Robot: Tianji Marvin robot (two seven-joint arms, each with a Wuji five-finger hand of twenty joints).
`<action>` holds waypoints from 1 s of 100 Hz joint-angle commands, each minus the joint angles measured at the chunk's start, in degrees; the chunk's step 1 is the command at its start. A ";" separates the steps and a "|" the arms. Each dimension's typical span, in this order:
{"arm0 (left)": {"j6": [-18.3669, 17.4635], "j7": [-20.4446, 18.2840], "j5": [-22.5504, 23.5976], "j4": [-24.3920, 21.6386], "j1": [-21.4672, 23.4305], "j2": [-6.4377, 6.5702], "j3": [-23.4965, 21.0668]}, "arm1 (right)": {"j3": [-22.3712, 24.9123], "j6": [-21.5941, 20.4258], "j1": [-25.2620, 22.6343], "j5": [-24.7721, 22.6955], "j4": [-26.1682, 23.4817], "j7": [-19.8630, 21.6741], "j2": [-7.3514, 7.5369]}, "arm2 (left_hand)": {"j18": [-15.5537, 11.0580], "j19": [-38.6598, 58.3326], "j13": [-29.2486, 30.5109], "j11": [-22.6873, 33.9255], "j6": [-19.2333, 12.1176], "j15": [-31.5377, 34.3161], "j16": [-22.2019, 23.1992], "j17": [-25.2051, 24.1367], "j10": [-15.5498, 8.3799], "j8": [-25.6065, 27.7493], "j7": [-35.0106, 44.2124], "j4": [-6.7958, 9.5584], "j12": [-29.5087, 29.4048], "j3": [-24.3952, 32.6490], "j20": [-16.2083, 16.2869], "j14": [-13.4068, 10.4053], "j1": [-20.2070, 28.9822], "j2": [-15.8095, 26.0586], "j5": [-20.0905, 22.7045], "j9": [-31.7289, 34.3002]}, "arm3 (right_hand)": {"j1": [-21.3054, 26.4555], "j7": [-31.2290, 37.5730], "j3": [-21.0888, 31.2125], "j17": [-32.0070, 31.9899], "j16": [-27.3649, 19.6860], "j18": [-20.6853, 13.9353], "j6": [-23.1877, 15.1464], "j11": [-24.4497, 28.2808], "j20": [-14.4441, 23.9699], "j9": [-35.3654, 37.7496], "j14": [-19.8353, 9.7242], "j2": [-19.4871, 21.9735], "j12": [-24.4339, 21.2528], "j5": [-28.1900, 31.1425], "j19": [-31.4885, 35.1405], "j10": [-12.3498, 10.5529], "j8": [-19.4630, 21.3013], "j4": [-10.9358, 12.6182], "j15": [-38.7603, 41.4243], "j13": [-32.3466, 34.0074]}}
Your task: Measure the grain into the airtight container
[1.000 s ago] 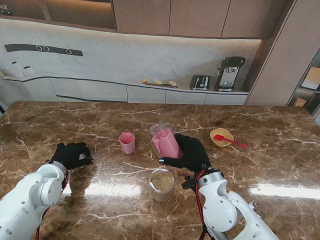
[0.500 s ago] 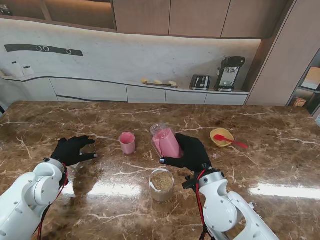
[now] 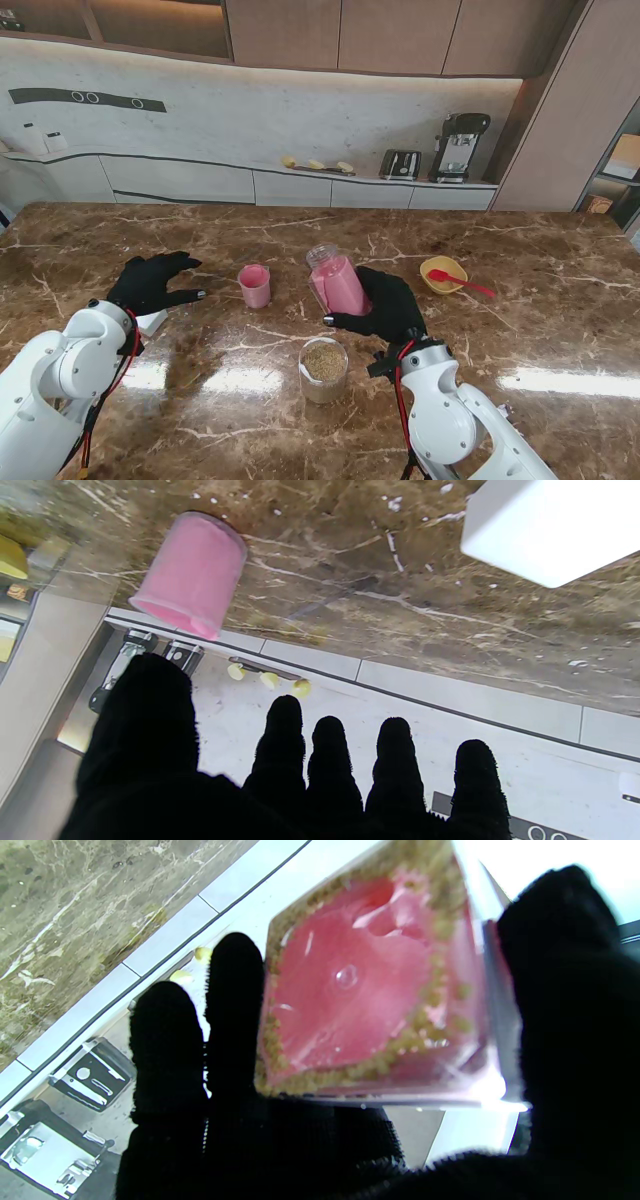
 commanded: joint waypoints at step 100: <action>6.22 -7.33 -12.43 -2.76 -2.19 0.02 1.48 | 0.03 -18.67 7.66 7.05 17.16 -12.22 -4.98 | 6.25 31.98 17.37 -0.74 2.82 16.98 18.36 7.10 4.46 0.27 -1.25 1.80 -0.15 1.66 6.65 9.14 -2.22 -3.06 -0.79 -0.92 | 21.57 5.10 20.19 0.76 2.55 -1.71 -20.73 4.76 1.65 5.47 -6.17 5.13 2.16 10.00 1.12 -9.35 0.01 4.33 5.22 2.64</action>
